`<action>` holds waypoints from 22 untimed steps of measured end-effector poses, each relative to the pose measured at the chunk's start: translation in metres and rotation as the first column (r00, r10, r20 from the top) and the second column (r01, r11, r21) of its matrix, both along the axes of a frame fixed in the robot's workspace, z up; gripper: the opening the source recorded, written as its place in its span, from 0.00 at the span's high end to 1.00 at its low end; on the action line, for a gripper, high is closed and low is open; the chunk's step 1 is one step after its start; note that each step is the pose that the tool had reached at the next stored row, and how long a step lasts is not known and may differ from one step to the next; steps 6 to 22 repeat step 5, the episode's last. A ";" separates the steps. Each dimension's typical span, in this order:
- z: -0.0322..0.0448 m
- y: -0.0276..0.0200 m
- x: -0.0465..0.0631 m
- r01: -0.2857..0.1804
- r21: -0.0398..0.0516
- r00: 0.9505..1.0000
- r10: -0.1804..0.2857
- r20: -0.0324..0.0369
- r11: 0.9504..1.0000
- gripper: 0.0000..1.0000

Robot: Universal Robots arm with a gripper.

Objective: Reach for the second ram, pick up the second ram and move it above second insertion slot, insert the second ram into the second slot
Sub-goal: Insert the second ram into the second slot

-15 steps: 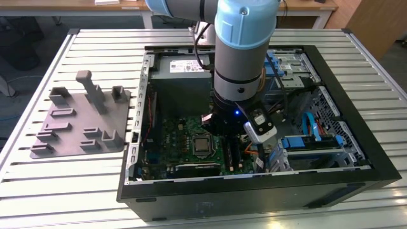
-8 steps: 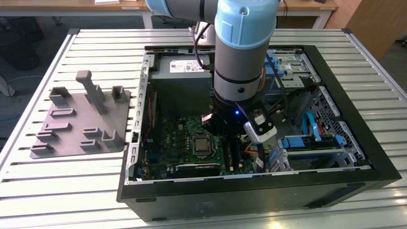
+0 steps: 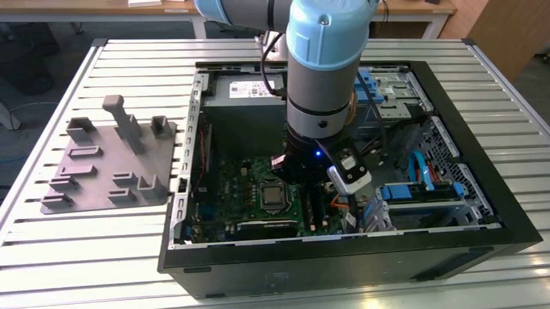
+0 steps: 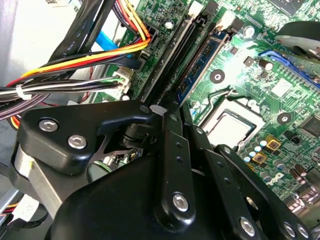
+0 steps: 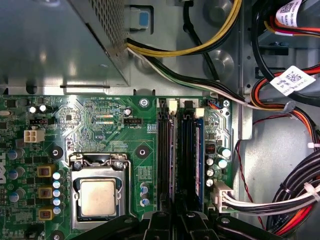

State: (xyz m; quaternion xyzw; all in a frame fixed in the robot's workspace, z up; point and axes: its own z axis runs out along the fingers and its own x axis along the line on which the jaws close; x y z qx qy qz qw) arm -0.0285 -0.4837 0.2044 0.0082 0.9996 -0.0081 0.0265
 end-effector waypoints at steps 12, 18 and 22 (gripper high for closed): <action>0.0000 0.0000 0.000 0.000 0.000 1.000 0.000 0.000 1.000 0.86; 0.0000 0.0000 0.000 0.000 0.000 1.000 0.000 0.000 1.000 0.86; 0.0000 0.0000 0.000 0.000 0.000 1.000 0.000 0.000 1.000 0.86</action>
